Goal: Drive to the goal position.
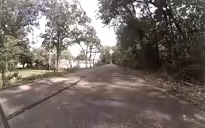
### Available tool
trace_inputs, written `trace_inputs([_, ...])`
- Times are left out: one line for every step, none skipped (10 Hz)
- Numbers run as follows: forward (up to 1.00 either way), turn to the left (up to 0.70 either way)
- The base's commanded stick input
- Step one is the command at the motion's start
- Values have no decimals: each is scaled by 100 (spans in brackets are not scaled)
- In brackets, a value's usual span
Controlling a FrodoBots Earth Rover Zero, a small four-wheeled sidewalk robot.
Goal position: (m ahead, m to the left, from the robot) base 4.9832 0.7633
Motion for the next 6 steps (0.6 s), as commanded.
trace_inputs([4, 0])
trace_inputs([4, 0])
trace_inputs([4, 0])
trace_inputs([4, 0])
trace_inputs([4, 0])
trace_inputs([4, 0])
